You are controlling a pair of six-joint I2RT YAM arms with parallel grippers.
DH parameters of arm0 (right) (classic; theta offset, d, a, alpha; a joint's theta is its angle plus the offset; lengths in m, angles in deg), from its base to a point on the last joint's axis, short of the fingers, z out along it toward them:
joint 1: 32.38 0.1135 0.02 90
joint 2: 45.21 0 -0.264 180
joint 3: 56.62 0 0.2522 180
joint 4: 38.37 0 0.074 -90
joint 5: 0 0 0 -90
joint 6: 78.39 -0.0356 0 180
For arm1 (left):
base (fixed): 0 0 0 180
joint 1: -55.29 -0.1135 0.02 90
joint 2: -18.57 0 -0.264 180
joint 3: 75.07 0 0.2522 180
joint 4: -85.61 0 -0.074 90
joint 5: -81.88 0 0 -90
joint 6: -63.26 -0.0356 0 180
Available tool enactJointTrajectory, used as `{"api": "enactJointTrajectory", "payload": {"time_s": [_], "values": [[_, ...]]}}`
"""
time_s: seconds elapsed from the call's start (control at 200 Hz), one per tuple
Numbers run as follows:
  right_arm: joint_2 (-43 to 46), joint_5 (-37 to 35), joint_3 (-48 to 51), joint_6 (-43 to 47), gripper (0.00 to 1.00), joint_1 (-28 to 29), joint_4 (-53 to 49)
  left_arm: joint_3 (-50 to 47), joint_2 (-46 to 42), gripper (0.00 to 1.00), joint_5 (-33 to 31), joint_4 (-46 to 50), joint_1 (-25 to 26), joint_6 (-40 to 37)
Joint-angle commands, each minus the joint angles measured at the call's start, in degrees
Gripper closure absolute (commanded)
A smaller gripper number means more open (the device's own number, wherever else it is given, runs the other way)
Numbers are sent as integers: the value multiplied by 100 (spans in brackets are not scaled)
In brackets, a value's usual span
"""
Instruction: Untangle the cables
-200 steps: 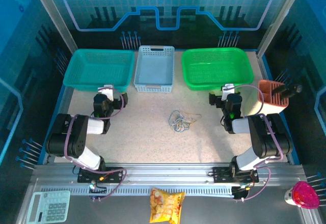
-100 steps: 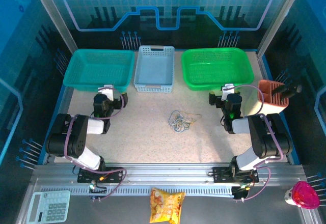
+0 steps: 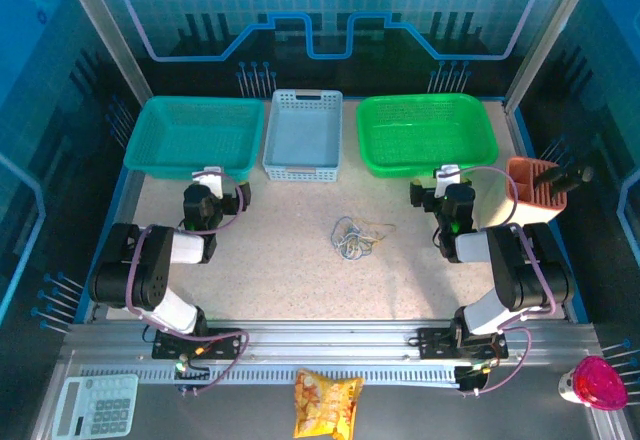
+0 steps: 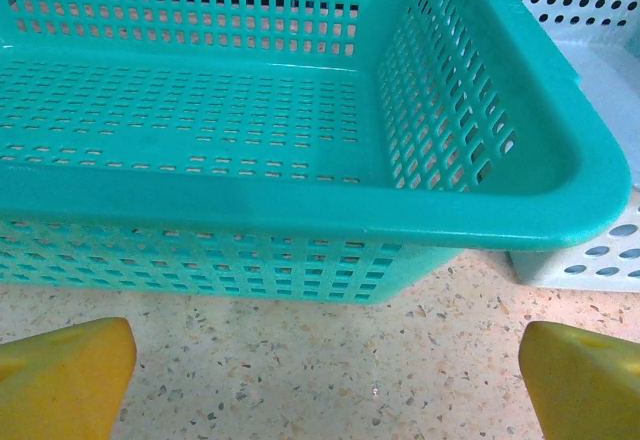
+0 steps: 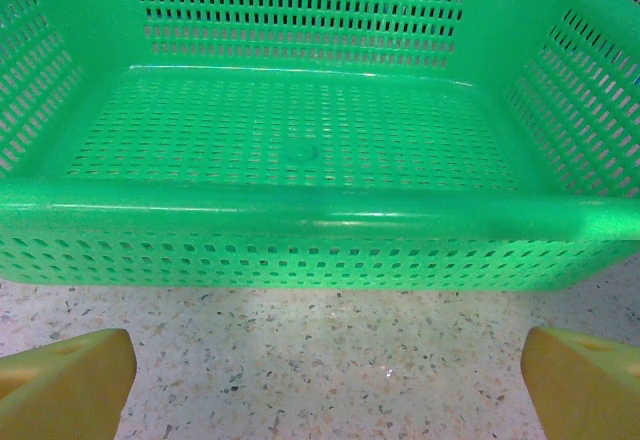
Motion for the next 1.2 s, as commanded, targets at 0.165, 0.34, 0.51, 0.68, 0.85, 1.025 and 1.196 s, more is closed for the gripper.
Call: {"api": "enactJointTrajectory", "payload": {"time_s": [0.165,0.34,0.51,0.68,0.85,1.025,1.196], "values": [[579,-217,-41,149,0,232,-373,-154,-462,1,-200,-141,-16,85],[1248,-976,25,255,0,528,-706,-83,-1106,1,-393,529,-8,143],[2215,-1616,-637,-656,0,542,-2913,157,-1919,1,-596,1202,1,380],[3010,-1349,-1476,-2345,0,332,-5192,749,-2757,1,-695,2403,8,1188],[3616,239,-2086,-2398,0,251,-6295,1575,-3404,1,-157,4190,40,2267],[3914,1800,-2526,-2295,5,404,-7318,1981,-3782,1,779,5221,184,3221],[3885,2515,-2688,-2383,11,726,-8212,2147,-4102,1,1110,5972,652,3302]]}}
